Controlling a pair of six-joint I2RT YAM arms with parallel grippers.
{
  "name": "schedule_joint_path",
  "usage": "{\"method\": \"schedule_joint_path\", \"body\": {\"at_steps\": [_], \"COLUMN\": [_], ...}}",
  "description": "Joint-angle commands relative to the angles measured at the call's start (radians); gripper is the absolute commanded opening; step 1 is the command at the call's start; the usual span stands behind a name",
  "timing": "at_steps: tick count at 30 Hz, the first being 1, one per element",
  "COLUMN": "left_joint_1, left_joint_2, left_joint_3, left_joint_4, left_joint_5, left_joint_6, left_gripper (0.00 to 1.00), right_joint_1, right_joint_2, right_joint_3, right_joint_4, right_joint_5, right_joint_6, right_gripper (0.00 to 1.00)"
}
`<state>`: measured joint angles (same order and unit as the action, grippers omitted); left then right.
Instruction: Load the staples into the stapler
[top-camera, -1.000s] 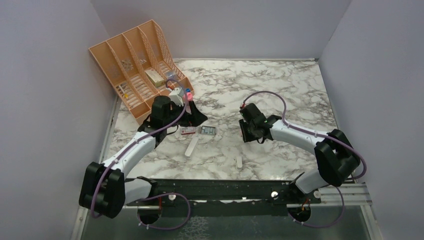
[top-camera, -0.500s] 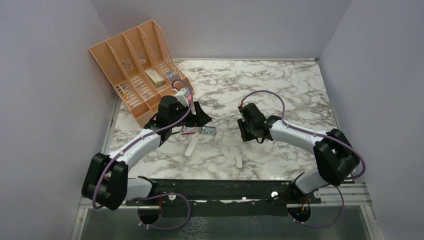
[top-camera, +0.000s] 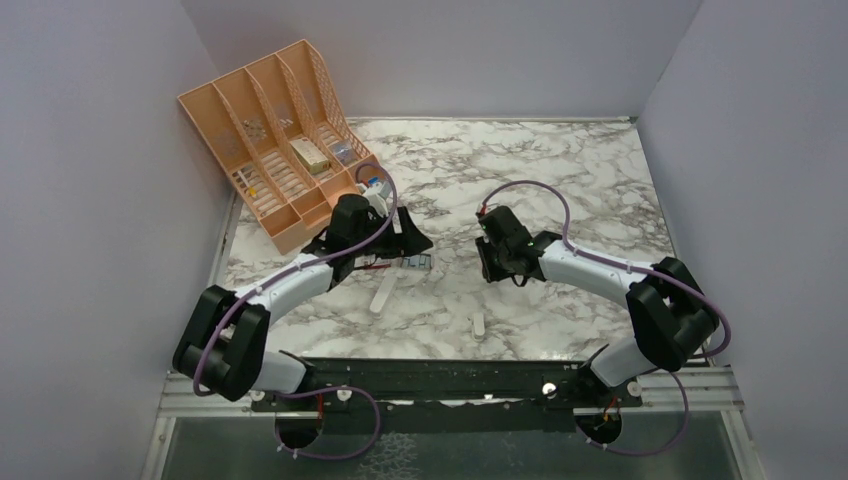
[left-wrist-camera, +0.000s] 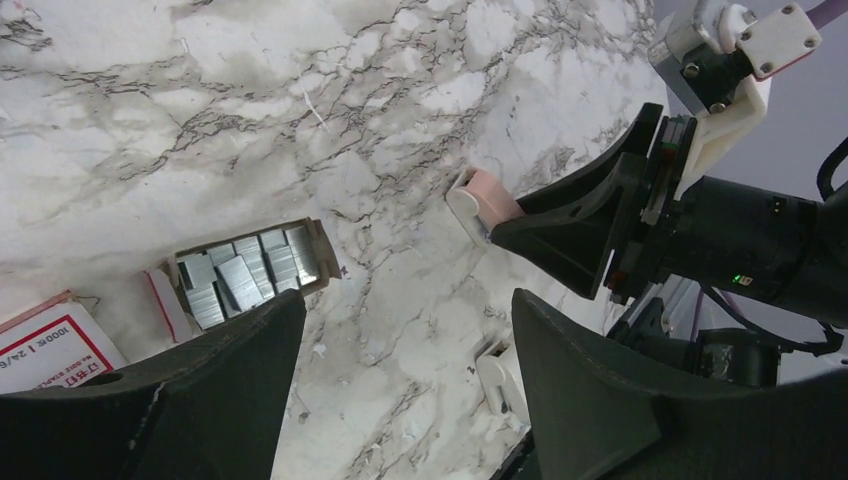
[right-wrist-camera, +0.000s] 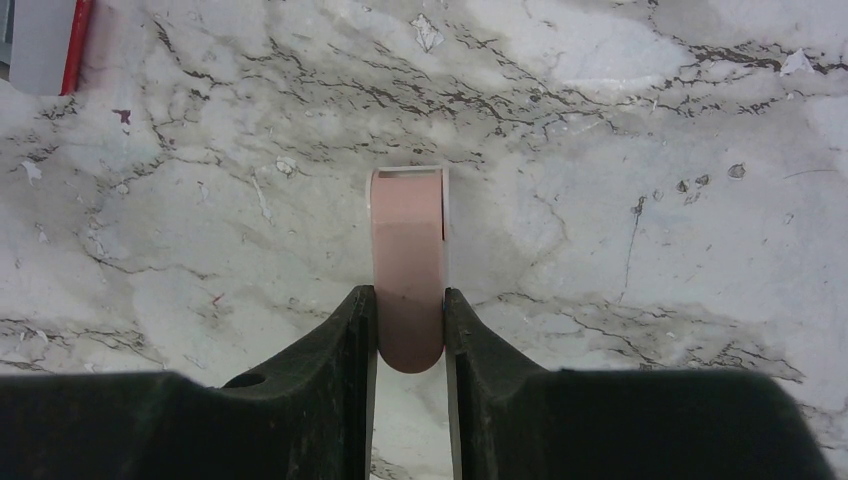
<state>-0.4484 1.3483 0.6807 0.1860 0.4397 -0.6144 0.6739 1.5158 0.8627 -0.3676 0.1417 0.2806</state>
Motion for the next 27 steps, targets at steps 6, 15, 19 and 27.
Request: {"method": "schedule_joint_path", "body": {"at_steps": [6,15,19,27], "left_joint_1": [-0.069,-0.122,-0.142,-0.145], "left_joint_2": [0.139,0.282,0.338,0.399], "left_joint_3": [0.085,0.170,0.158,0.150], "left_joint_4": [0.097,0.138,0.197,0.318], "left_joint_5": [-0.092,-0.077,-0.035,0.045], "left_joint_6": [-0.169,-0.214,-0.237,-0.278], "left_gripper": [0.72,0.61,0.60,0.57], "right_joint_1": [-0.062,-0.196,-0.230,-0.249], "right_joint_2": [-0.001,-0.035,-0.076,-0.073], "right_joint_3": [0.066,0.018,-0.043,-0.064], "right_joint_4": [0.038,0.181,0.298,0.359], "right_joint_5": [-0.145,-0.358,-0.434,-0.521], "right_joint_6": [0.142,0.329,0.406,0.484], "right_gripper": [0.25,0.25,0.25,0.24]}}
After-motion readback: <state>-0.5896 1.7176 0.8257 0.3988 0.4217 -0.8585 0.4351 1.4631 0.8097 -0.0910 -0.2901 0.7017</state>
